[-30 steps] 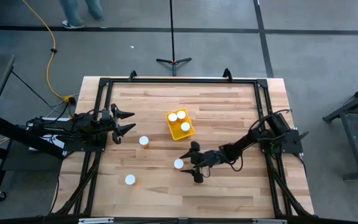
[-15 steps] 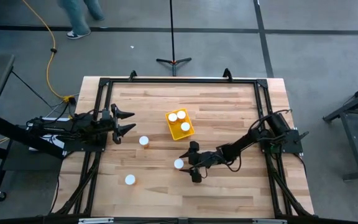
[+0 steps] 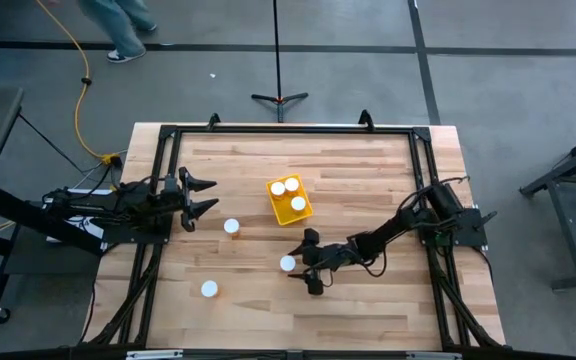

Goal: Pick and place pill bottles into a basket
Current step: Put the orange pill bottle into the yellow bin

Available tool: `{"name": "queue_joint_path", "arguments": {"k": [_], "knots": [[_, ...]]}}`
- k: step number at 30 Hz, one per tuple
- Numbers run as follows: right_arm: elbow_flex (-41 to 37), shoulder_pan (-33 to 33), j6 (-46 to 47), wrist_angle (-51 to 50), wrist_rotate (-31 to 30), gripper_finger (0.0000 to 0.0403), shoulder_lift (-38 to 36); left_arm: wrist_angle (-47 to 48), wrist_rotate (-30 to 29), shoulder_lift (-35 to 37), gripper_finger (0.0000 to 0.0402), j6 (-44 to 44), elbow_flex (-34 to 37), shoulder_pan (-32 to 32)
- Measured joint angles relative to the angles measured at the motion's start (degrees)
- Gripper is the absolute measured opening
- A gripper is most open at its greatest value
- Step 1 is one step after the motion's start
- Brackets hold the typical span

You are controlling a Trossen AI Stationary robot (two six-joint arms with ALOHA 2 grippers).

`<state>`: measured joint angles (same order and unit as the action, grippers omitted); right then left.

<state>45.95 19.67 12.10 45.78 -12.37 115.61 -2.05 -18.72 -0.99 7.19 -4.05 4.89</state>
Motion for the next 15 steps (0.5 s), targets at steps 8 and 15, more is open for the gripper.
{"name": "queue_joint_path", "arguments": {"k": [8, 15], "knots": [[3.3, -1.5, -0.5, -0.3, 4.8, 0.0287, 3.2, -0.1, 0.0, 0.0, 0.0292, 0.8, 0.0, 0.0], [3.4, -1.7, -0.5, -1.0, 5.3, 0.0287, 3.2, 0.0, 0.0, 0.0, 0.0292, 0.8, 0.0, 0.0]]}}
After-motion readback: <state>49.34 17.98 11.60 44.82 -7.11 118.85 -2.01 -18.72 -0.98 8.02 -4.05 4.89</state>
